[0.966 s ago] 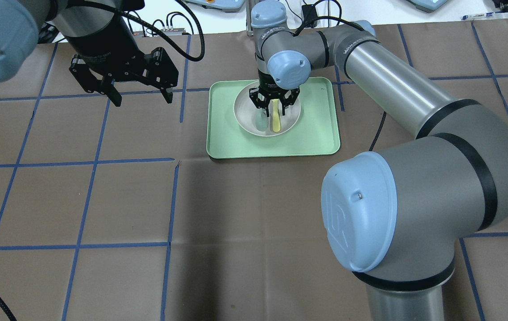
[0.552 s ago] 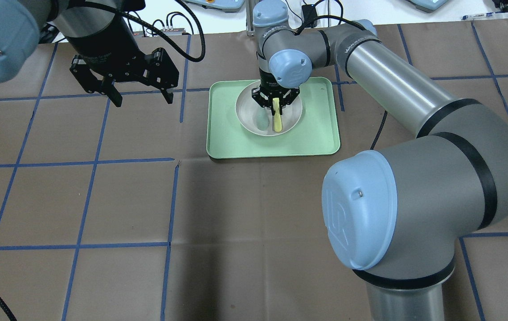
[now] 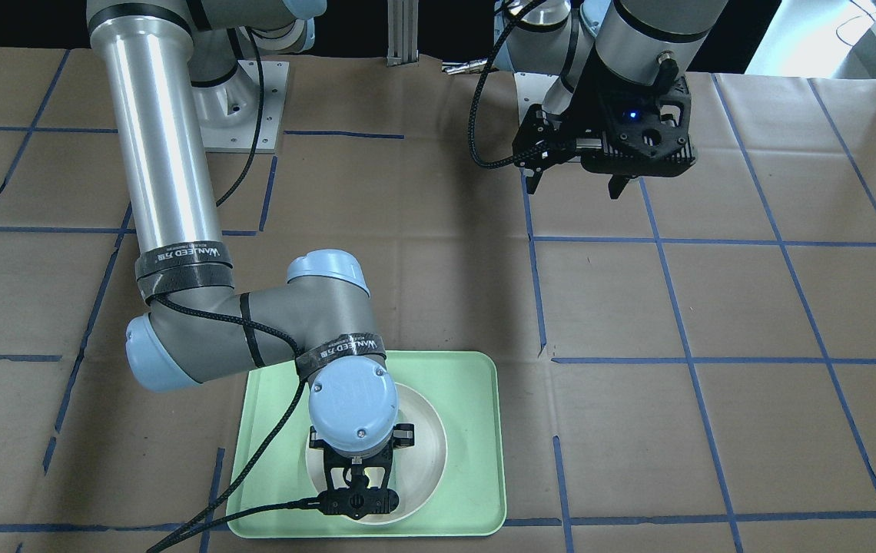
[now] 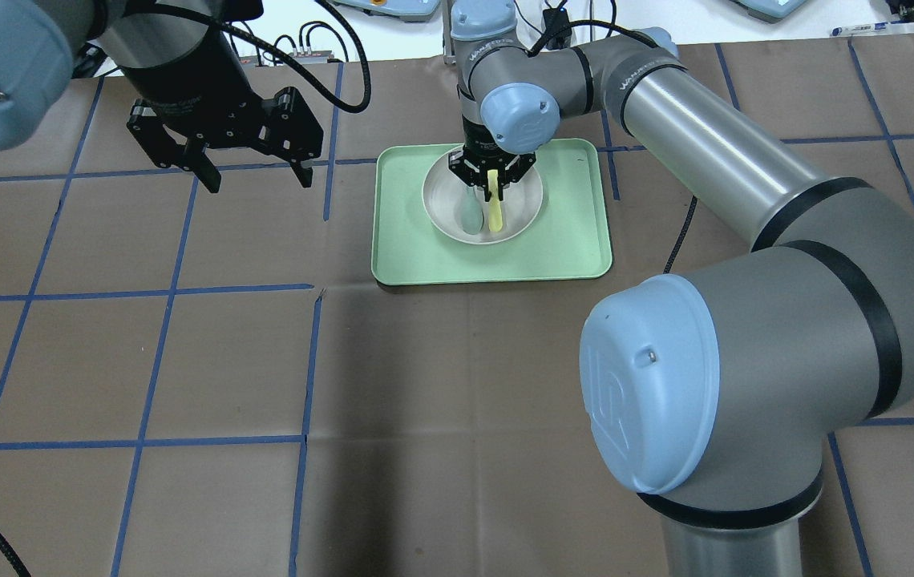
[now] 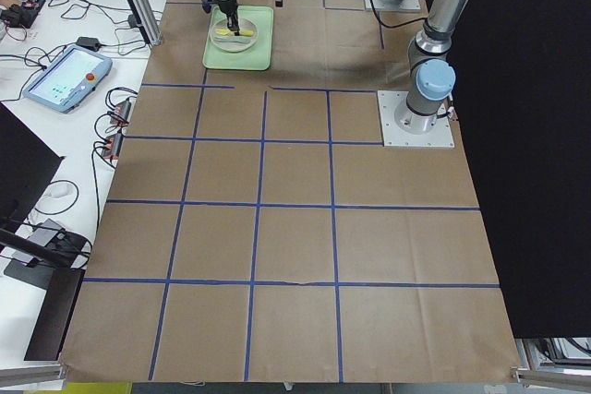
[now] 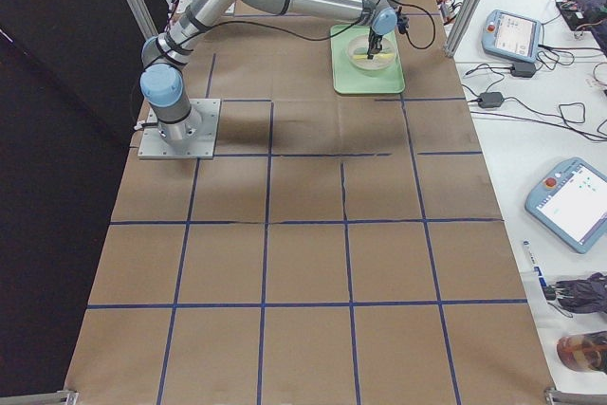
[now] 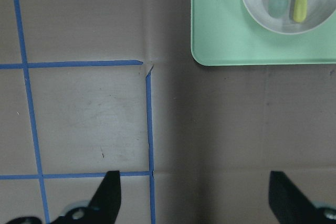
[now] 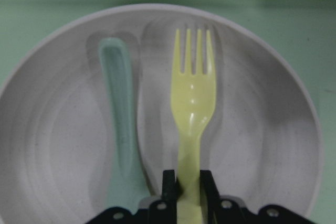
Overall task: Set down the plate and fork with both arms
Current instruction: 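Lift the fork out and set it on the tray beside the plate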
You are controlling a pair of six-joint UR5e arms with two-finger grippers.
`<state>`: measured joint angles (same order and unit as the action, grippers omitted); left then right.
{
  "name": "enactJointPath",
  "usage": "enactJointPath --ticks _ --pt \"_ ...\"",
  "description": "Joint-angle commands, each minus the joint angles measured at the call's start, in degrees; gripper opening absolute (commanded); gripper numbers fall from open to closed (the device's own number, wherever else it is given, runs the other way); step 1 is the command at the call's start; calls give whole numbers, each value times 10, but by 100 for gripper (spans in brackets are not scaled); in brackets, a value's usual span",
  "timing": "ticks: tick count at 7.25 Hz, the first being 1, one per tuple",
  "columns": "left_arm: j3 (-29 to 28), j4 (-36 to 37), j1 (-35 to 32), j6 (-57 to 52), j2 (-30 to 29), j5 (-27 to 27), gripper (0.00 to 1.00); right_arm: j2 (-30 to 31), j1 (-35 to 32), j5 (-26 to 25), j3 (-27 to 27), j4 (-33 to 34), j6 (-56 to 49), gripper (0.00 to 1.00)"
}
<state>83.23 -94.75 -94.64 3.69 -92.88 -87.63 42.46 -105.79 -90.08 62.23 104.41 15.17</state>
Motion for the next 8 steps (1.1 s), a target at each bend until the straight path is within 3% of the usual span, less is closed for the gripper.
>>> enactJointPath --ticks 1,4,6,8 --pt "0 0 0 0 0 0 100 29 0 15 2 -13 0 1" --pt "0 0 -1 0 -2 0 100 65 19 7 14 -44 -17 1" --pt "0 0 -1 0 -2 0 100 82 68 4 24 -77 -57 1" --pt "0 0 -2 0 -2 0 100 76 103 7 65 -45 -102 1"
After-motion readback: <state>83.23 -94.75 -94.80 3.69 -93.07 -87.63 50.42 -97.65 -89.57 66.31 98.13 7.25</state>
